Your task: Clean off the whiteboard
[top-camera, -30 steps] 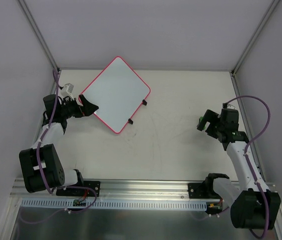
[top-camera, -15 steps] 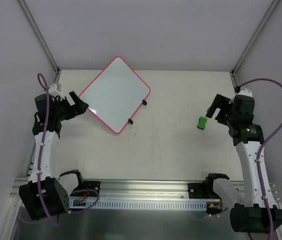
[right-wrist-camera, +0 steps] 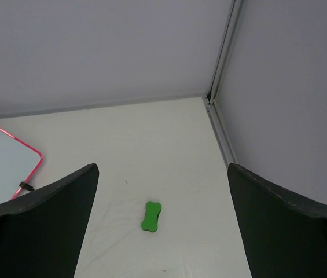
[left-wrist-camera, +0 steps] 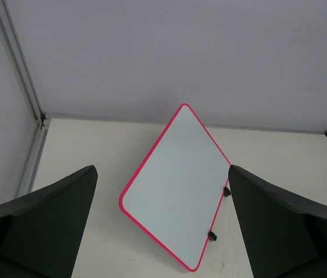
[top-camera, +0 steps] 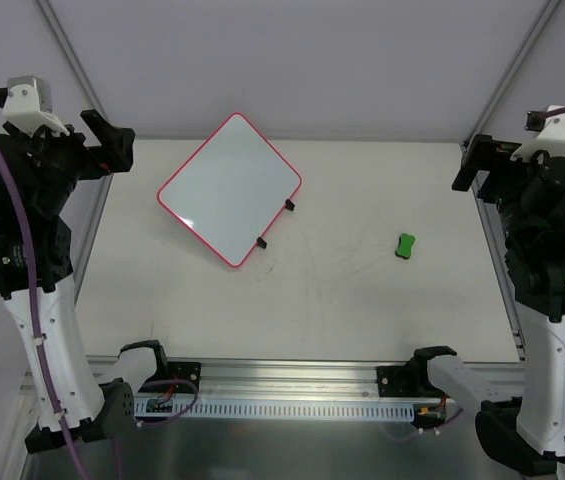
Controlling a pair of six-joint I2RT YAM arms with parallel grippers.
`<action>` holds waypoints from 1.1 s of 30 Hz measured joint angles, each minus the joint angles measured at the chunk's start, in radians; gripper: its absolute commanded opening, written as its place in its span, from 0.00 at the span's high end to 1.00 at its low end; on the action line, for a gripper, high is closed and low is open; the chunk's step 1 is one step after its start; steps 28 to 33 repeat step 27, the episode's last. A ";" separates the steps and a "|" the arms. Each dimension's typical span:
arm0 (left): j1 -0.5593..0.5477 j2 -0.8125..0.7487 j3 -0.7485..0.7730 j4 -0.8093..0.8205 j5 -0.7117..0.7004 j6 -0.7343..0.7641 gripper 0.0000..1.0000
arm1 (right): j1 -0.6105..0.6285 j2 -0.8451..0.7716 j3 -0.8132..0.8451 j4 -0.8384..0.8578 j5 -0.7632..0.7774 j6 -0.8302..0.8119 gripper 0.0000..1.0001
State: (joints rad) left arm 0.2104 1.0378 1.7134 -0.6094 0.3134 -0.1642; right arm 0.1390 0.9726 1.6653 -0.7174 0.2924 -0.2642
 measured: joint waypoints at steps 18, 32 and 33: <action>-0.082 -0.053 0.293 -0.207 -0.170 0.124 0.01 | 0.057 -0.144 0.065 0.100 0.071 -0.145 0.01; -0.107 -0.092 0.288 -0.219 -0.222 0.150 0.01 | 0.060 -0.138 0.056 0.102 0.070 -0.146 0.01; -0.107 -0.092 0.288 -0.219 -0.222 0.150 0.01 | 0.060 -0.138 0.056 0.102 0.070 -0.146 0.01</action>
